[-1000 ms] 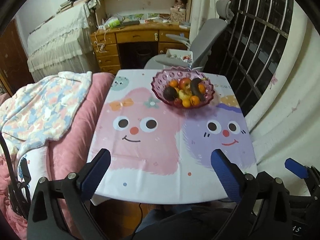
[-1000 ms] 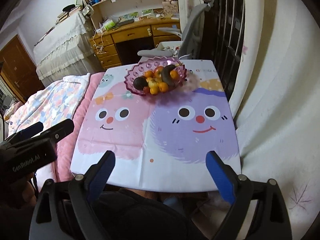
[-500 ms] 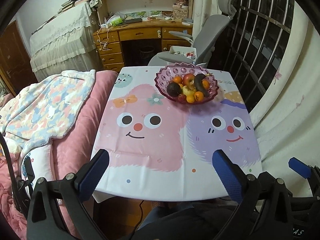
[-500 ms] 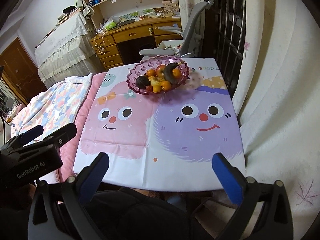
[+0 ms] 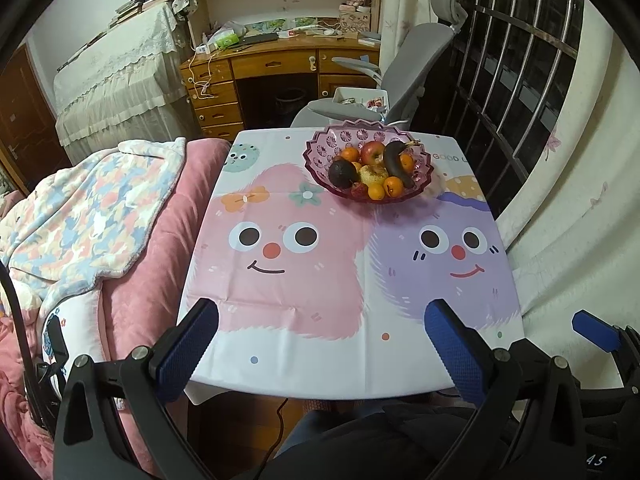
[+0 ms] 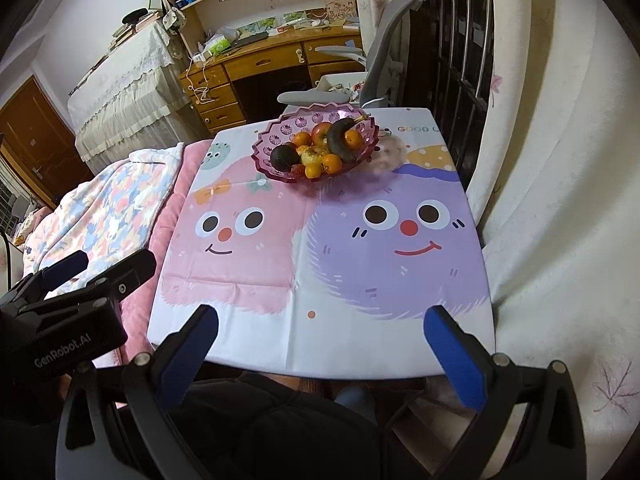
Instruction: Organize fruits
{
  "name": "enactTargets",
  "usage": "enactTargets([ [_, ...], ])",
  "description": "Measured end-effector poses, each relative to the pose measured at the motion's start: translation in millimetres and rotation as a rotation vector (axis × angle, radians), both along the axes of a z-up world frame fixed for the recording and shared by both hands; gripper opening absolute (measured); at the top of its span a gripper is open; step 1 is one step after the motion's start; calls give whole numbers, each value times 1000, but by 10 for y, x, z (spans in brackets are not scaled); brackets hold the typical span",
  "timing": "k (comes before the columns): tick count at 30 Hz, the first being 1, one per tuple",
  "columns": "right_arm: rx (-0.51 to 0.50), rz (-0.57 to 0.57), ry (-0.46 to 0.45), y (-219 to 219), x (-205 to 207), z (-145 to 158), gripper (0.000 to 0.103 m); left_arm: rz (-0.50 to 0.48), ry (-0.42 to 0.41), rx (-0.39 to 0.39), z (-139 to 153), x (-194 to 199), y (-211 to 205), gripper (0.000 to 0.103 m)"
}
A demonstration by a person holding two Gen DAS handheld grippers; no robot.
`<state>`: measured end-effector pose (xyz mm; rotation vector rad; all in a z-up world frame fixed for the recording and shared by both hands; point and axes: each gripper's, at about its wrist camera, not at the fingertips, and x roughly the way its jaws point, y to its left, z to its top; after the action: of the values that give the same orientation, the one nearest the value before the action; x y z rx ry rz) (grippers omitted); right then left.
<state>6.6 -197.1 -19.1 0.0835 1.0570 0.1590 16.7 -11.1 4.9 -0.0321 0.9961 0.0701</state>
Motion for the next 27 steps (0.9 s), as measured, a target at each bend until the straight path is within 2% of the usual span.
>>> enactTargets([
  [27,1,-1,13,8,28,-45,103,-8,20,0,-25,54,64,102],
])
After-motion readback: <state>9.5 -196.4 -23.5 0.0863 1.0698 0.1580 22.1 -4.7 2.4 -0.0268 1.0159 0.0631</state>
